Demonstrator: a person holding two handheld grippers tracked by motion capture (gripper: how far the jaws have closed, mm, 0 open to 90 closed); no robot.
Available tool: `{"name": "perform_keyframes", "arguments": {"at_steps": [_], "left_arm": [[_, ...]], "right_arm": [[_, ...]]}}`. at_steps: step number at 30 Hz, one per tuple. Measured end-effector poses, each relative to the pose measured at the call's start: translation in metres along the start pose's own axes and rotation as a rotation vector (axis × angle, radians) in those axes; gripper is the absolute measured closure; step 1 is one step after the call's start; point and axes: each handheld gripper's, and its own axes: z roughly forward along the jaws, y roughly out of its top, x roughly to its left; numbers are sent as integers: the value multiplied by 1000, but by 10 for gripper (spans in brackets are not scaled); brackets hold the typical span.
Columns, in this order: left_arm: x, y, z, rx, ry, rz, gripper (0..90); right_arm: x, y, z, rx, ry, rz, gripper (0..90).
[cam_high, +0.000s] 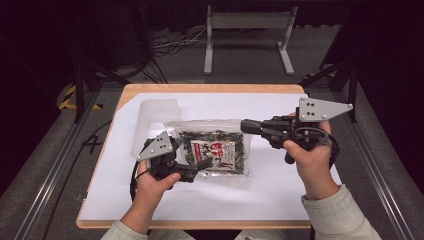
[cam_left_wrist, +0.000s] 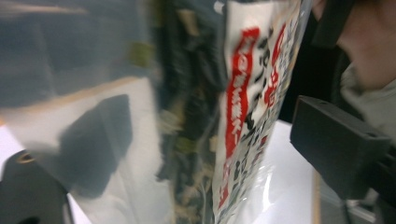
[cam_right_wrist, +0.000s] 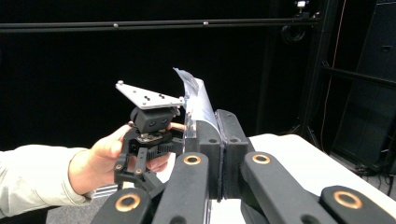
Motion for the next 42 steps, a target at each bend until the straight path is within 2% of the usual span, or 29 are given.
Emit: {"name": "perform_keyframes", "arguments": {"at_steps": [3,9,15,21,24,30,38,40,42], "left_arm": [[1,-1,-1,-2,-8,2,218],[1,-1,-2,-8,-51,-6,300],[2,0,-5,-29,-75,-3,425],[0,1,-6,-26,-144,4,569],[-1,1,-6,-17,-161,11,629],[-2,2,-6,-12,-162,21,667],[-5,5,-5,3,-191,26,714],[-6,6,-5,9,-185,33,717],[-6,7,-6,25,-169,39,718]], "right_arm": [[0,-2,1,-5,4,3,900],[-1,-3,1,-25,12,15,900],[-1,-4,-1,-35,10,17,900],[-4,-4,-2,-36,5,17,900],[-7,-5,-3,-34,3,20,898],[-10,-6,-3,-21,-11,20,890],[-11,-5,-3,-10,-47,7,841],[-11,-4,-4,-8,-58,5,807],[-11,-4,-4,-11,-89,-10,694]]}}
